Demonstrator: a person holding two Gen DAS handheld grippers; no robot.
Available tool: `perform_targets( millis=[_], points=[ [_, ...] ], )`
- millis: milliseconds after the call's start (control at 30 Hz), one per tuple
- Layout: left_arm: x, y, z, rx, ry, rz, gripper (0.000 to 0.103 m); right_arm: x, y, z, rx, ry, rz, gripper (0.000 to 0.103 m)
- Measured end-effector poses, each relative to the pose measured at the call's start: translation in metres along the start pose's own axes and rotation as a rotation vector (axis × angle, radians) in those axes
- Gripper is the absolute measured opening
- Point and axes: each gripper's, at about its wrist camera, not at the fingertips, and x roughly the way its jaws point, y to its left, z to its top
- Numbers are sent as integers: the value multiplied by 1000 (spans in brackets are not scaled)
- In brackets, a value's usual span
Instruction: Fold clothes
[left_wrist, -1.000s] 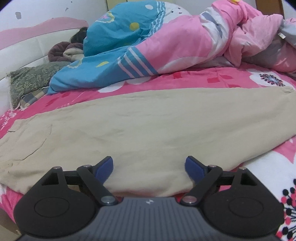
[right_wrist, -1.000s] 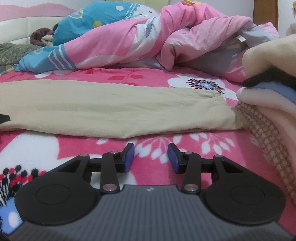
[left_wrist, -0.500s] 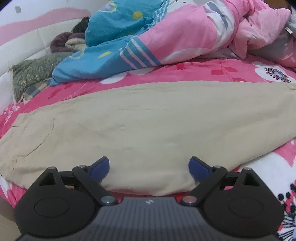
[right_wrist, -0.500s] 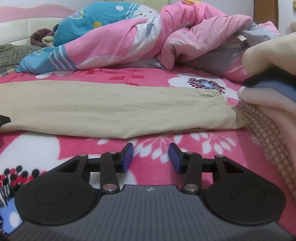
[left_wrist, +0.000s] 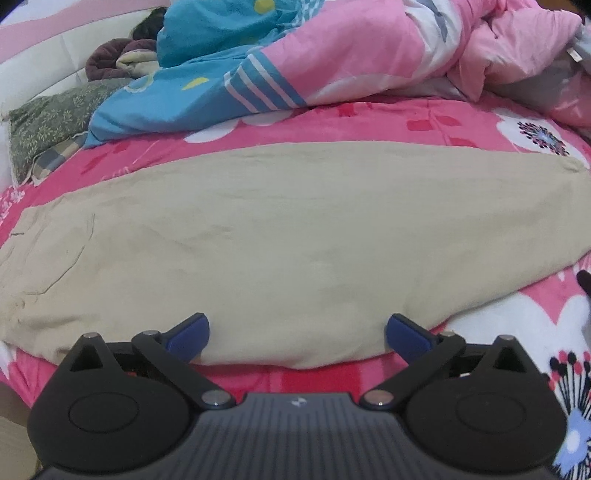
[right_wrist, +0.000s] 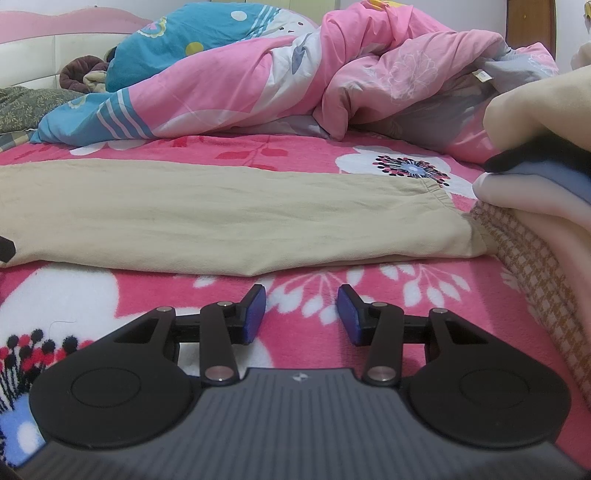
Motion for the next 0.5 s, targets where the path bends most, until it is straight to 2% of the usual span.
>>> perform_targets(
  millis=[167, 500],
  points=[
    [6, -3, -1, 19, 51, -6, 103, 0, 0, 0, -1, 0, -1, 43],
    [8, 0, -3, 13, 79, -25, 103, 0, -1, 0, -3, -1, -1, 44]
  ],
)
